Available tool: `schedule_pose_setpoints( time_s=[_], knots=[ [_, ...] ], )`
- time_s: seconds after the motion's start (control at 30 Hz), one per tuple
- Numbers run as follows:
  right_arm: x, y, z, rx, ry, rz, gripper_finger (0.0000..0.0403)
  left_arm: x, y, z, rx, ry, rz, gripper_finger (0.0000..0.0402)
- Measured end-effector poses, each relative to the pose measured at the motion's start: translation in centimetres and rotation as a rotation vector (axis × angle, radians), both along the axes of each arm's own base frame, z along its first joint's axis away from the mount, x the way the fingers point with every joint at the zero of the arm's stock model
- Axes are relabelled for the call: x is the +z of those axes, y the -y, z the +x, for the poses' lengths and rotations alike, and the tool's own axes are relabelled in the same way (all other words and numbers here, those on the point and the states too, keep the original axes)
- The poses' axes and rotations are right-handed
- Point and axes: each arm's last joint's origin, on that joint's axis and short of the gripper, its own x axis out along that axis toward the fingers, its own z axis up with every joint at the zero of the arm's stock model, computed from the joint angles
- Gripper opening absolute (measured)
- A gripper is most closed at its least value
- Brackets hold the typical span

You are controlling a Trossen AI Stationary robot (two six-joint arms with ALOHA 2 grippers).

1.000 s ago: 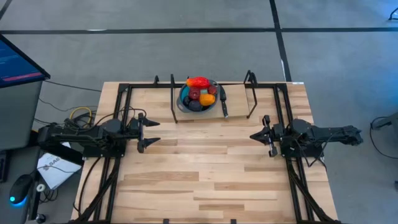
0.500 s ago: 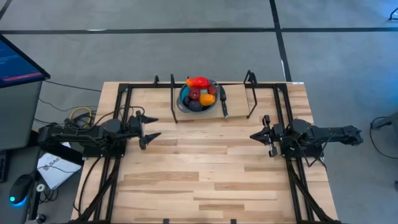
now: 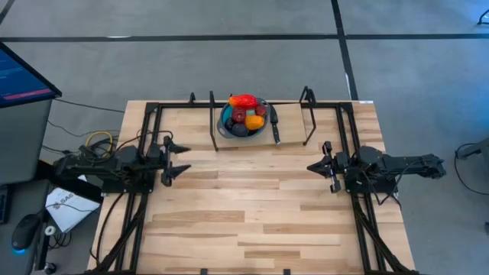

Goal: Pick & Place Fruit
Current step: Return to Home Position

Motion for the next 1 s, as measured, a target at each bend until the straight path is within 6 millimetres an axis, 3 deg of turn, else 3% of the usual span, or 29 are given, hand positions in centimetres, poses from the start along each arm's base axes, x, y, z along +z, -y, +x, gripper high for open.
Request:
schedule_pose_setpoints(
  time_s=[0.1, 0.2, 0.3, 0.37, 1.0],
  knots=[
    [0.0, 0.0, 0.0, 0.0, 0.0, 0.0, 0.0006, -0.2, 0.4, -0.1, -0.148, -0.027, 0.102, 0.0247],
    [0.0, 0.0, 0.0, 0.0, 0.0, 0.0, 0.0006, -0.8, 0.9, -0.1, -0.288, -0.074, 0.16, 0.0158],
    [0.0, 0.0, 0.0, 0.0, 0.0, 0.0, 0.0006, -0.7, 1.1, -0.1, -0.344, -0.065, 0.156, 0.0052],
    [0.0, 0.0, 0.0, 0.0, 0.0, 0.0, 0.0006, -0.7, 1.2, -0.2, -0.354, -0.066, 0.135, 0.0016],
    [0.0, 0.0, 0.0, 0.0, 0.0, 0.0, 0.0006, -0.5, 1.2, -0.1, -0.32, -0.046, 0.219, 0.0008]
  ],
)
